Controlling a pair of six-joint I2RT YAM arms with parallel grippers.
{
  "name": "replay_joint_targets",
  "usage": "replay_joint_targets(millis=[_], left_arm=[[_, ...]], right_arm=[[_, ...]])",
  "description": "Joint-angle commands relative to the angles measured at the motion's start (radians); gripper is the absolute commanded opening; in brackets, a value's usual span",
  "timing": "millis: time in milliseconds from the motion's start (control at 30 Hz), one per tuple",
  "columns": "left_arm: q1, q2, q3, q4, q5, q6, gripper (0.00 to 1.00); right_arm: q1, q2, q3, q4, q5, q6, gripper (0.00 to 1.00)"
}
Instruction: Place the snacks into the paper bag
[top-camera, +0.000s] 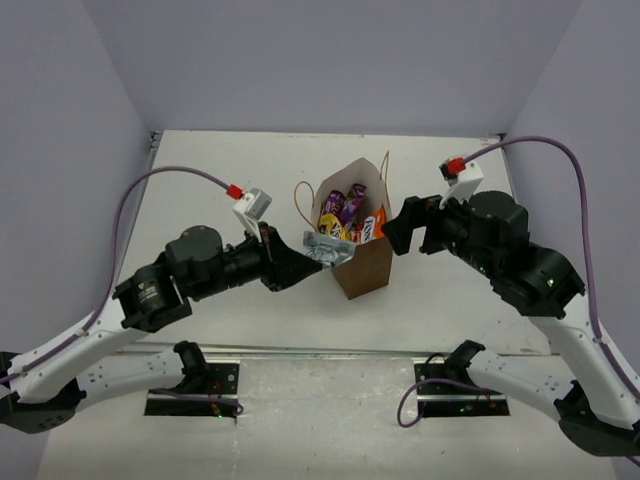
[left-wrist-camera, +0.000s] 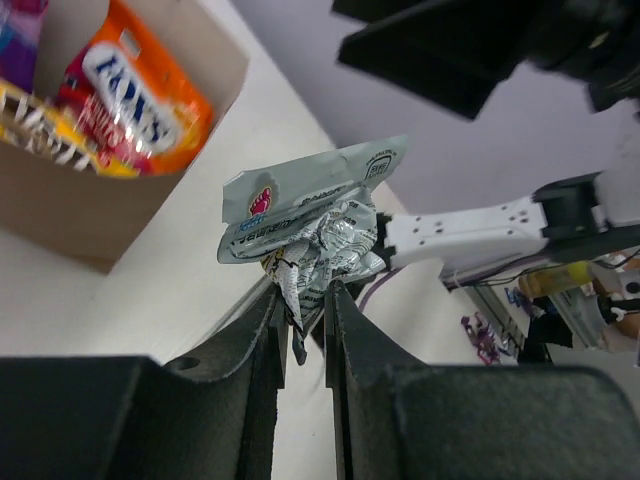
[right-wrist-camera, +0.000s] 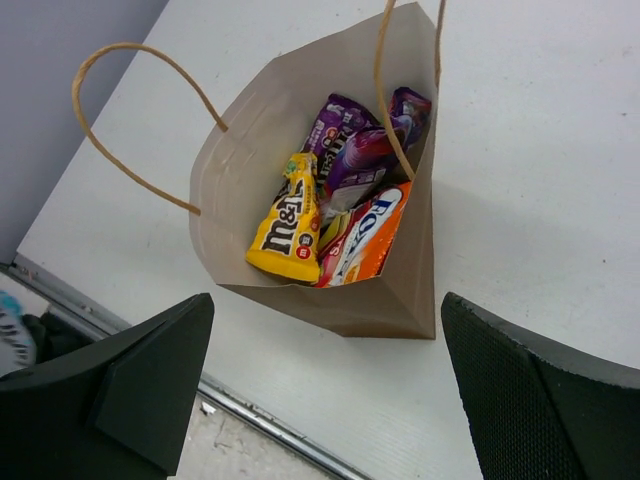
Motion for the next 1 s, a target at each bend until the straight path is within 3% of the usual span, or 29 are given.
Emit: replay_joint_targets(millis=[0, 367, 533, 567, 600, 633, 967], left_arm=[[0.001, 0.114, 0.167, -0.014, 0.027, 0.106, 0.00], [0.004, 0.460, 0.609, -0.193, -0.378, 0.212, 0.00], [0.053, 0.544, 0.702, -0.225, -0.369, 0.227, 0.01], [0.062, 0.558, 0.714, -0.236, -0.346, 0.229, 0.16], [0.069, 0.581, 0.751, -0.274, -0.356, 0.218, 0.85], [0.071, 0.586, 0.762, -0.280, -0.372, 0.220, 1.00], [0.071, 0.426, 0.713, -0.181, -0.401, 0.307, 1.00]], right_arm=[[-0.011, -0.046, -0.007, 0.031, 0.075, 0.030, 0.99], [-0.015, -0.224, -0.093, 0.063, 0.317, 0.178, 0.99], [-0.015, -0.314, -0.135, 0.106, 0.348, 0.170, 0.99], [-0.016, -0.314, -0.130, 0.101, 0.348, 0.166, 0.99], [-0.016, -0.311, -0.121, 0.097, 0.348, 0.159, 0.99], [-0.016, -0.307, -0.118, 0.089, 0.346, 0.156, 0.99], [-0.016, -0.281, -0.131, 0.092, 0.357, 0.144, 0.99]])
